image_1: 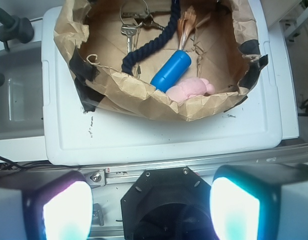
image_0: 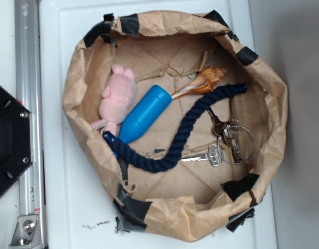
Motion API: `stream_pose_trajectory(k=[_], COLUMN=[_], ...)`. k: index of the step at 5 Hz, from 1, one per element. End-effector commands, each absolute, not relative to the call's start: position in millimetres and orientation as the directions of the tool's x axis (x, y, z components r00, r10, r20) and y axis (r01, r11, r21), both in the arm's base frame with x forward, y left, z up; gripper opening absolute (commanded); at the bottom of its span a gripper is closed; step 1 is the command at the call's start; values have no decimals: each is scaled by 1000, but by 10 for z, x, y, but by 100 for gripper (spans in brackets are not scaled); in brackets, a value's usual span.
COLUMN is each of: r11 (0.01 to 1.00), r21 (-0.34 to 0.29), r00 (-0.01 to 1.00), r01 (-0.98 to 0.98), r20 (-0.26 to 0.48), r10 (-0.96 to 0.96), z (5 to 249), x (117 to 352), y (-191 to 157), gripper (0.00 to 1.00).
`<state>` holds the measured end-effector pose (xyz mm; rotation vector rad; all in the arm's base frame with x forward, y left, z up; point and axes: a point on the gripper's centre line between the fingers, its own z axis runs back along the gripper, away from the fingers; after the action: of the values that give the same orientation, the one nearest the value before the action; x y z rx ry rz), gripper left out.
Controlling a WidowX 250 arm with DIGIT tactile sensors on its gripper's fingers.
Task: Grab the blue rope.
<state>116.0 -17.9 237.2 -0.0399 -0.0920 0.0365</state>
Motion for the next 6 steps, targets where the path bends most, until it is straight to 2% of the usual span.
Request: stream_pose_trajectory(k=[1,3,4,5,6], r11=[999,993,993,995,991], r21=[-42,-57,-88,-76,-123], r00=[995,990,994,996,998], r01=[-35,-105,-76,-58,-43], r20=[91,91,71,56,29], r10=[38,110,82,63,47], z=[2372,1836,1387,1009,756], x=[1160,2143,2366,2413,2335], y=[-179,-96,-161,-279,-409], gripper=[100,100,100,100,100])
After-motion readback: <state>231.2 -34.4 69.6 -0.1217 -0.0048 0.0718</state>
